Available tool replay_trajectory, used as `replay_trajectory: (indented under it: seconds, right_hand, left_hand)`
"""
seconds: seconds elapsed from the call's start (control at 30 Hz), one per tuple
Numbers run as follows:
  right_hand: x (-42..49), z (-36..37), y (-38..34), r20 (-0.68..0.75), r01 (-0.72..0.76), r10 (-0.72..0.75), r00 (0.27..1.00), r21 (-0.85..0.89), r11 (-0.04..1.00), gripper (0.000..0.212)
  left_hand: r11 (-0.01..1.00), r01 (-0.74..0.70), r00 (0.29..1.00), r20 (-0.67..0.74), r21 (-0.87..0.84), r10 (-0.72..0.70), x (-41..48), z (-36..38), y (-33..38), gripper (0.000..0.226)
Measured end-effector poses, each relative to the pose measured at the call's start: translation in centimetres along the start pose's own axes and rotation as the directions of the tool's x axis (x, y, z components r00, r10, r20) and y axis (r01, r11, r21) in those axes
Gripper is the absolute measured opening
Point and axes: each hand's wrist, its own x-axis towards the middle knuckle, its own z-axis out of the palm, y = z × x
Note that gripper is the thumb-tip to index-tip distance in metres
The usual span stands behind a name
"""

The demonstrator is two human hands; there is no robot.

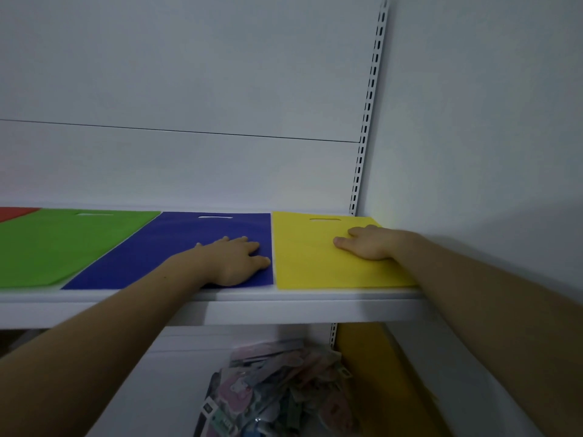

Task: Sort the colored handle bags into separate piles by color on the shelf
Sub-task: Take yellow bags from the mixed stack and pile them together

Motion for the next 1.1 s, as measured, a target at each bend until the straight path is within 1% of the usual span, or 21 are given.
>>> replay_trajectory:
  seconds: [0.13, 0.23, 0.3, 0.4, 0.5, 0.63, 0.8, 0.93, 1.1]
  right_hand:
    - [0.0, -0.2, 0.1, 0.009, 0.01, -0.01, 1.0, 0.0, 1.0, 0.08]
    - [0.1, -1.1, -0.1, -0.051, 0.043, -0.041, 0.998, 0.036, 0.998, 0.082]
    - [0.3, -2.1, -0.9, -0.094, 0.08, -0.075, 0.993, 0.054, 0.995, 0.083]
    - [0.6, -3.4, -2.8, -0.14, 0.15, -0.145, 0.98, 0.031, 0.988, 0.083]
    - [1.0, -3.9, -5.7, -0.186, 0.234, -0.228, 0.956, 0.009, 0.972, 0.081]
    - [0.6, -3.5, -10.3, -0.211, 0.321, -0.315, 0.925, -0.005, 0.947, 0.08]
    - [-1.8, -3.4, -17.1, -0.219, 0.411, -0.404, 0.888, -0.014, 0.911, 0.079]
    - [-4.9, -3.6, -24.6, -0.217, 0.51, -0.503, 0.836, -0.026, 0.86, 0.076]
    - [-9.3, -2.8, -35.7, -0.224, 0.624, -0.617, 0.754, -0.05, 0.78, 0.075]
  left_hand:
    - [0.999, 0.004, 1.0, -0.008, -0.047, -0.005, 0.1, -0.1, -0.2, 0.064]
    - [0.991, -0.004, 0.999, -0.047, -0.134, -0.002, -0.3, -0.4, -0.1, 0.063]
    - [0.98, -0.022, 0.997, -0.081, -0.199, 0.005, -1.0, -0.7, 0.4, 0.063]
    - [0.956, -0.042, 0.989, -0.149, -0.29, -0.001, -2.1, -1.2, 0.9, 0.061]
    - [0.942, -0.039, 0.975, -0.217, -0.335, -0.037, -3.7, -1.4, 0.7, 0.06]
    - [0.935, 0.005, 0.958, -0.266, -0.355, -0.106, -6.3, -1.2, -0.9, 0.058]
    - [0.933, 0.055, 0.939, -0.3, -0.356, -0.17, -11.5, -1.0, -5.2, 0.06]
    - [0.936, 0.12, 0.914, -0.332, -0.331, -0.234, -16.7, -1.5, -10.7, 0.061]
    - [0.931, 0.23, 0.87, -0.369, -0.284, -0.328, -24.5, -1.7, -19.6, 0.062]
